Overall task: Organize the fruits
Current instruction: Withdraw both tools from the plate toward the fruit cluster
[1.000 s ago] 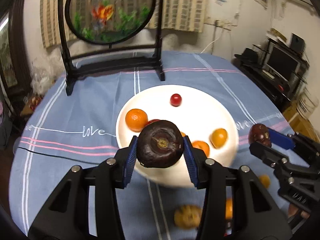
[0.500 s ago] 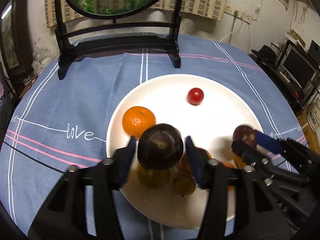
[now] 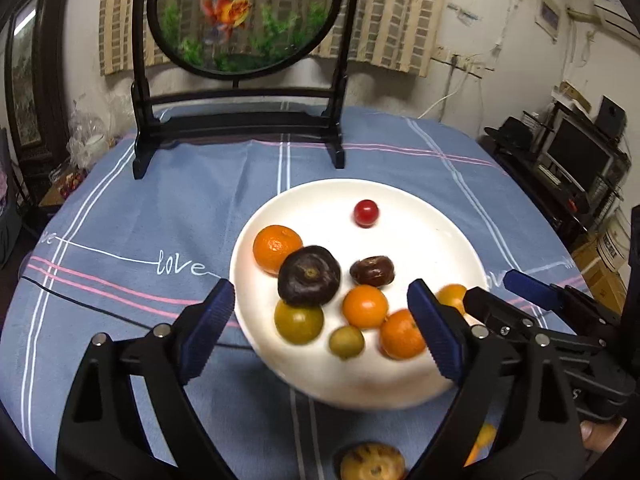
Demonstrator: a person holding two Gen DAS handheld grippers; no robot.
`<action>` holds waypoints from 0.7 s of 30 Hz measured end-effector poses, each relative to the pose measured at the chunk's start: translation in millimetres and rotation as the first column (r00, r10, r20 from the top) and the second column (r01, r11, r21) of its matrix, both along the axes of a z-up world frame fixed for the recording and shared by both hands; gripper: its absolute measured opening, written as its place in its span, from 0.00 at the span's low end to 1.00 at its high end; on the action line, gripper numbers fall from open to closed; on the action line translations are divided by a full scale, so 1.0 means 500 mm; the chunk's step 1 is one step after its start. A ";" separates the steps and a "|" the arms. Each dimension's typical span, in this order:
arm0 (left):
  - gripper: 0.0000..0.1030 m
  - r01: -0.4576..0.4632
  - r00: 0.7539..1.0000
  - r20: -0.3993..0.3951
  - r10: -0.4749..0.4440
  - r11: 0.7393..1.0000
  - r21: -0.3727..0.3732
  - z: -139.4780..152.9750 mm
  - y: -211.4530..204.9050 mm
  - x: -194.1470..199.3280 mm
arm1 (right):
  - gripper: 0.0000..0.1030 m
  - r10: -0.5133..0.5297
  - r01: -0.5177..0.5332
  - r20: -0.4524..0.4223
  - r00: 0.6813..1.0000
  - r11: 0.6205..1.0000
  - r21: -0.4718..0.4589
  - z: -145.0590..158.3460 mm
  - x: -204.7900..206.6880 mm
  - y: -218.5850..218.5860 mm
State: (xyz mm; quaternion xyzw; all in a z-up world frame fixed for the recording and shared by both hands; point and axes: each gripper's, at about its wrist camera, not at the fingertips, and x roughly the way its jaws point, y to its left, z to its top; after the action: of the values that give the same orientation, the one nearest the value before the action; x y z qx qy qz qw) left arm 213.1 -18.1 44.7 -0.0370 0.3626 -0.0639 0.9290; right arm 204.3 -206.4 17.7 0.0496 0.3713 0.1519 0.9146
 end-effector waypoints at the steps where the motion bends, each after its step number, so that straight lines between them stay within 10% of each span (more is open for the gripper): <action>1: 0.87 0.008 1.000 0.004 -0.008 1.000 0.000 0.004 -0.001 -0.009 | 0.68 -0.001 0.001 0.002 1.000 1.000 -0.015 0.002 -0.010 0.000; 21: 0.93 0.088 0.994 0.056 -0.091 0.994 0.061 -0.010 0.000 -0.294 | 0.70 -0.041 0.042 -0.029 0.999 0.999 0.012 -0.027 -0.300 -0.071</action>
State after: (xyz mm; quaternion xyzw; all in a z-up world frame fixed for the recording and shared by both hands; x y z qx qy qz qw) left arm 66.3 -18.1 39.6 0.0083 0.3383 -0.0960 0.9361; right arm 54.1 -241.8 4.3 0.0653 0.3823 0.1347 0.9118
